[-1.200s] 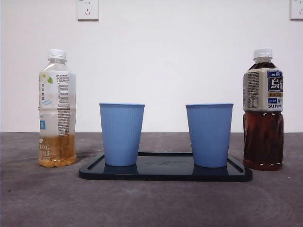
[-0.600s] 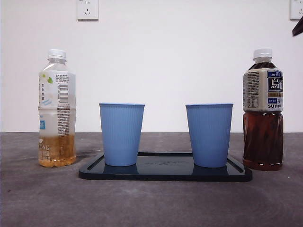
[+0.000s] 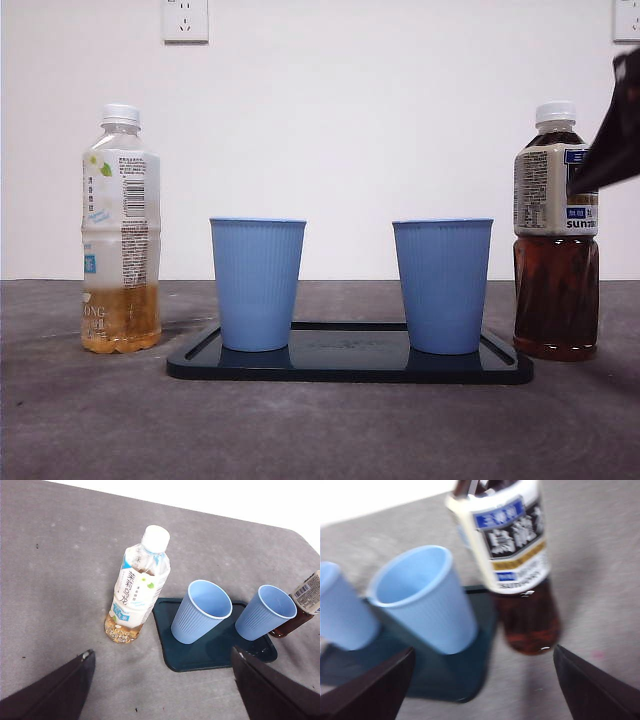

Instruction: Pour the drink into the cup

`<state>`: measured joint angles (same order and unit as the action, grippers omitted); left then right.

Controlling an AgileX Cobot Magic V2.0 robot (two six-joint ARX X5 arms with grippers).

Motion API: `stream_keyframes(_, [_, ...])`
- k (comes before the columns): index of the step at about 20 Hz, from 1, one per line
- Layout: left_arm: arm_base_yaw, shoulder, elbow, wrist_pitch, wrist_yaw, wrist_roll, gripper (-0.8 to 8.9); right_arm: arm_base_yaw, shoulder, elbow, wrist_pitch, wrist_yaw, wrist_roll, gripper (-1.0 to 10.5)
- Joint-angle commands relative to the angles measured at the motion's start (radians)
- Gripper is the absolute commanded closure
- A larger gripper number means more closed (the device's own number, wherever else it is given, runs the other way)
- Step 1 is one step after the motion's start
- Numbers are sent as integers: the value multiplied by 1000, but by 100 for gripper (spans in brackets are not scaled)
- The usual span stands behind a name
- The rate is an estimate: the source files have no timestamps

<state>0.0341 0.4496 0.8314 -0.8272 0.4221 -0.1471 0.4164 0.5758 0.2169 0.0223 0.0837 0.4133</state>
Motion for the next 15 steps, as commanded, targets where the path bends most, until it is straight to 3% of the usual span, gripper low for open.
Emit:
stream_keyframes(1, [-2, 1, 17, 12, 5, 8, 374, 5, 35, -15, 93, 24, -66, 505])
stream_keyframes(15, [-2, 1, 17, 11, 5, 8, 374, -5, 461, -62, 609, 49, -140, 505])
